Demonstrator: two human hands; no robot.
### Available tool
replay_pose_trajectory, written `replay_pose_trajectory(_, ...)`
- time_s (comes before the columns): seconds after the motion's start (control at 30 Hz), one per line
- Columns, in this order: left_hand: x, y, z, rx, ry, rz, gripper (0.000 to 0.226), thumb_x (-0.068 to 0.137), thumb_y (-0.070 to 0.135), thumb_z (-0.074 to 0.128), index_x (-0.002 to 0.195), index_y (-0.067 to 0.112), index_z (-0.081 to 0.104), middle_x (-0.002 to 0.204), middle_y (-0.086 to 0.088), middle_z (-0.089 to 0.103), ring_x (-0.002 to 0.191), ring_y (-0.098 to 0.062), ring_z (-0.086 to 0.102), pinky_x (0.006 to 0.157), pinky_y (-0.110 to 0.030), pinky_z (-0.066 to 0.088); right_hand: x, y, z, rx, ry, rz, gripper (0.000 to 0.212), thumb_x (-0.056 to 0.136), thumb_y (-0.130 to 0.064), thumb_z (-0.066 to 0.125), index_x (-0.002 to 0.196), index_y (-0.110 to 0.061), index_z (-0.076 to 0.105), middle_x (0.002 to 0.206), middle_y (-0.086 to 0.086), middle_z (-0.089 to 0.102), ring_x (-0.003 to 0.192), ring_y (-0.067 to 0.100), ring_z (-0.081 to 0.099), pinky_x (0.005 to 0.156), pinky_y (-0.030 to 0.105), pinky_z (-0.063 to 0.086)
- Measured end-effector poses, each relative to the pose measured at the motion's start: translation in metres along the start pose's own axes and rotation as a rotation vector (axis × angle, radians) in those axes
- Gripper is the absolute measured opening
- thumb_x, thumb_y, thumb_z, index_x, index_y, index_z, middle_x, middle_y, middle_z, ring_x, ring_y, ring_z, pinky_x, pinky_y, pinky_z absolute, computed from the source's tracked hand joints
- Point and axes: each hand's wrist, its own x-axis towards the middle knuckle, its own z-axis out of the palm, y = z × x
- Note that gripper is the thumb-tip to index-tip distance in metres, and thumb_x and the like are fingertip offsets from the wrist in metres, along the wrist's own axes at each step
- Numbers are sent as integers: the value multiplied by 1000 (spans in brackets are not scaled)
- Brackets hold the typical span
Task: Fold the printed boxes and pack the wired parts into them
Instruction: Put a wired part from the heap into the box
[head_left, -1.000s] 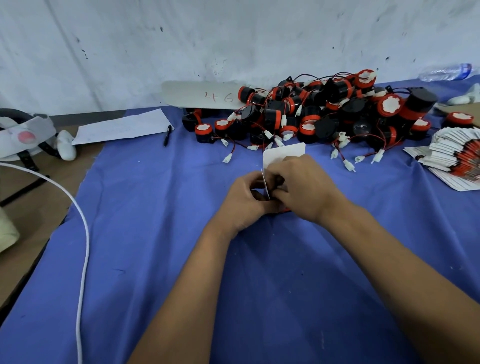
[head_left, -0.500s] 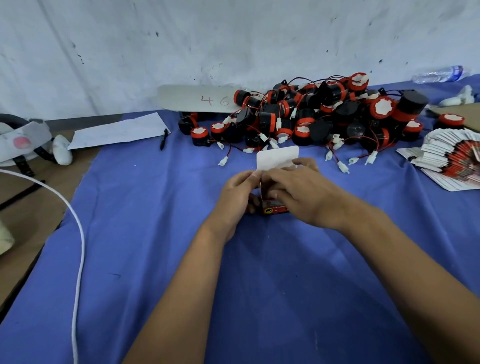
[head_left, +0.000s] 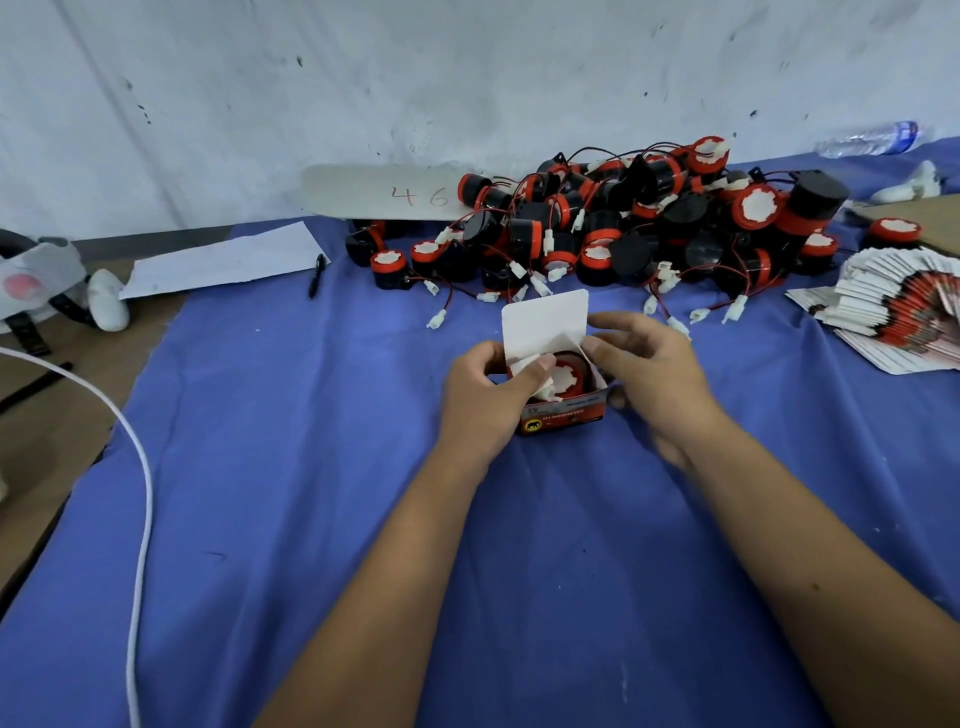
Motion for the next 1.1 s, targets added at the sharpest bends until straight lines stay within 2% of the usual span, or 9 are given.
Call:
replay_pose_trajectory(0.13,0,-1,-1,-3,-6,14,18,92,28,78,104,16,75,98,4,79,95,-15,74,86,-42,61,-2,1,2,26,-216,-8,19,94,-13,71,112,-18,74,106,3,77,87,18,76,60,20,55)
replay_pose_trajectory(0.27,0,2,-9,-78,-73,-22,23,100,34,66,92,14,72,79,7,74,68,-4,67,58,-20,51,-5,2,5,-102,-144,-85,17,97,-20,69,113,-21,71,105,-3,76,91,21,74,69,26,58)
replay_pose_trajectory(0.37,2,4,-17,-69,-146,-53,33,101,46,61,96,15,71,79,6,71,61,-3,59,51,-18,44,-11,2,10,-384,19,-316,34,94,-40,69,123,-24,57,116,-12,62,91,12,63,75,22,52)
replay_pose_trajectory(0.43,2,4,-19,-54,-174,-38,21,100,40,65,96,21,72,78,12,72,62,2,62,51,-15,44,-17,1,12,-530,113,-546,45,91,-49,67,122,-19,53,120,-5,51,101,12,53,81,17,43)
replay_pose_trajectory(0.57,-1,6,-19,-72,-155,-53,16,97,32,70,99,17,72,77,12,74,62,4,64,50,-11,44,-25,-10,12,-718,190,-892,43,88,-43,72,119,-15,59,125,7,43,114,19,37,98,17,28)
replay_pose_trajectory(0.73,-3,6,-13,28,-114,-35,31,91,49,76,100,20,71,99,3,76,86,-16,75,73,-30,60,-32,-17,8,-880,44,-1019,32,70,-14,76,100,-24,72,116,-2,55,110,24,40,88,44,35)
replay_pose_trajectory(0.87,-5,6,-11,22,-37,-23,29,92,47,75,95,19,69,92,3,75,77,-12,74,67,-31,60,-35,-19,6,-855,-92,-1021,22,72,-30,82,92,-26,73,96,-16,62,99,18,47,88,34,26)
replay_pose_trajectory(1.0,-5,7,-11,40,-22,-4,24,94,45,70,89,21,71,87,7,74,78,-10,69,64,-29,55,-31,-17,6,-838,-45,-1031,10,84,-31,79,87,-23,78,82,-17,66,89,15,52,94,28,23)
replay_pose_trajectory(1.1,-5,9,-12,11,-39,-26,25,101,34,60,79,22,65,69,11,64,64,-10,58,54,-25,45,-29,-15,5,-875,40,-958,9,88,-30,74,87,-22,78,80,-14,68,89,16,53,90,32,25)
